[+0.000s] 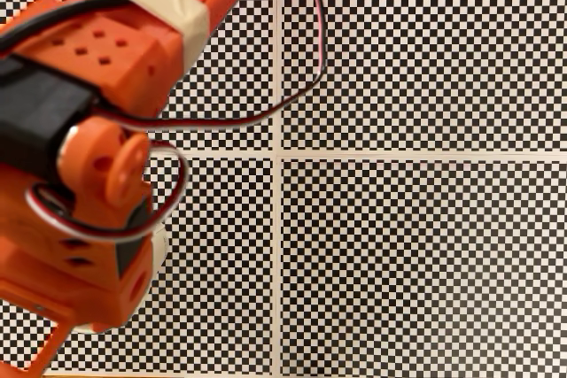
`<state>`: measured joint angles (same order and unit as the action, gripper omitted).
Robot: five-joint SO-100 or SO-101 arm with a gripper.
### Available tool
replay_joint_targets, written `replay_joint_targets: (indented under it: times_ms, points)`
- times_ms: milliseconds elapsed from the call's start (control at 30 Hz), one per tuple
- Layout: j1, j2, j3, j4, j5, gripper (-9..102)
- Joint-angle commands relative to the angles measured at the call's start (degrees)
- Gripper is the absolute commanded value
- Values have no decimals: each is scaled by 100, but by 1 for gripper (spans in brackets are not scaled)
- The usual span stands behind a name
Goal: Grasp basketball and place into cup.
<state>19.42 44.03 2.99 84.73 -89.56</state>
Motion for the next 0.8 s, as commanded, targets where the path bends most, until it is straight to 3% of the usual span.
replay_joint_targets:
  times_ms: [0,200,533,767]
  points:
    - [-44,88,-1415,-70,-9,40]
    - [-44,299,-1389,193,-18,37]
    - [-290,1055,-1406,1424,-9,31]
    - [-563,2487,149,1433,53,26]
